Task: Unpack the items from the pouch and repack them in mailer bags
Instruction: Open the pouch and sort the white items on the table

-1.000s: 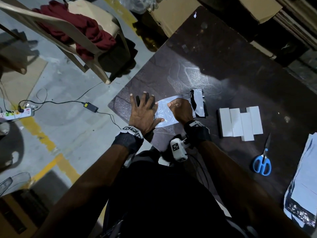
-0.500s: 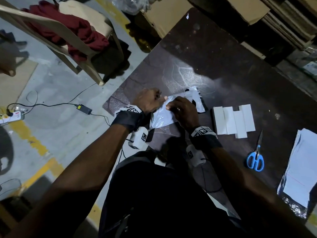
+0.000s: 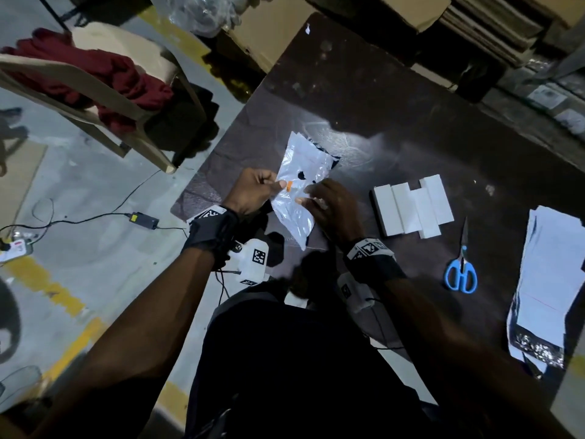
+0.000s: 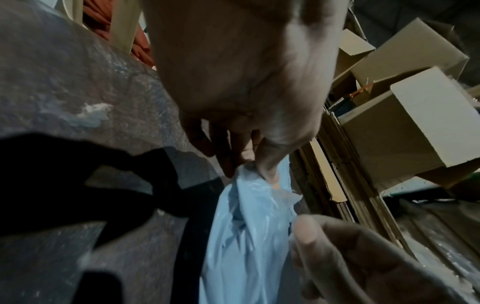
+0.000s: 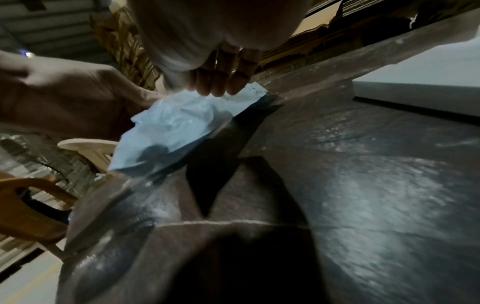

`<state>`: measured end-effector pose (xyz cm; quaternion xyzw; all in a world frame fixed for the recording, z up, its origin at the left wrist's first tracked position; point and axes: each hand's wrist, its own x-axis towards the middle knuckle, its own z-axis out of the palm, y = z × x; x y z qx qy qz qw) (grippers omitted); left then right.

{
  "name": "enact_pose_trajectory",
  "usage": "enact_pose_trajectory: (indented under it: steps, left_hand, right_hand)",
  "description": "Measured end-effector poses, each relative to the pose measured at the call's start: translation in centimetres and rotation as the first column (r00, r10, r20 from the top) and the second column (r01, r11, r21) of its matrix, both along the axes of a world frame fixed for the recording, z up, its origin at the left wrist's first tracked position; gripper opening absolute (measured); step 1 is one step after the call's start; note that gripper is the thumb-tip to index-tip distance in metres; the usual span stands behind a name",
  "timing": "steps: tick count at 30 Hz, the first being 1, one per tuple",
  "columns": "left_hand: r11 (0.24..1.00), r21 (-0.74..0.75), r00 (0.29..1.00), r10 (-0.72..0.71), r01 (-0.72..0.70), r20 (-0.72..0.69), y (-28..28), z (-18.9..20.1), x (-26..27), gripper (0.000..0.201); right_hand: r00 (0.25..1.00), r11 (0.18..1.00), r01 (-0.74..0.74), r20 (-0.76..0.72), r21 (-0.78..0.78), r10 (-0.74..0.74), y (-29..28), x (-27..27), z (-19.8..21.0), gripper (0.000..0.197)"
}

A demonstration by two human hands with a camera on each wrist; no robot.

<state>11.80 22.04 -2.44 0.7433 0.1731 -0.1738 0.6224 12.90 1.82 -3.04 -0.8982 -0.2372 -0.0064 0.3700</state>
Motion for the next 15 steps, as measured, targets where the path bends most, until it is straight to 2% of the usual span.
enact_pose_trajectory:
  steps: [5,15]
  left_hand:
    - [0.985,-0.131,0.993,0.119,-0.114,0.026,-0.9,1.7,-1.1,0.018]
    - [0.915,-0.275,0.953,0.301,-0.294,-0.018,-2.7,2.9,-2.1,0.024]
  right_hand:
    - [0.998,0.999,0.046,0.037,0.021,-0.047,1.8,0.0,0.7,0.027]
    - [0.986,0.994,0.109,0.126,0.030,-0.112,2.2,0.0,1.4,0.011]
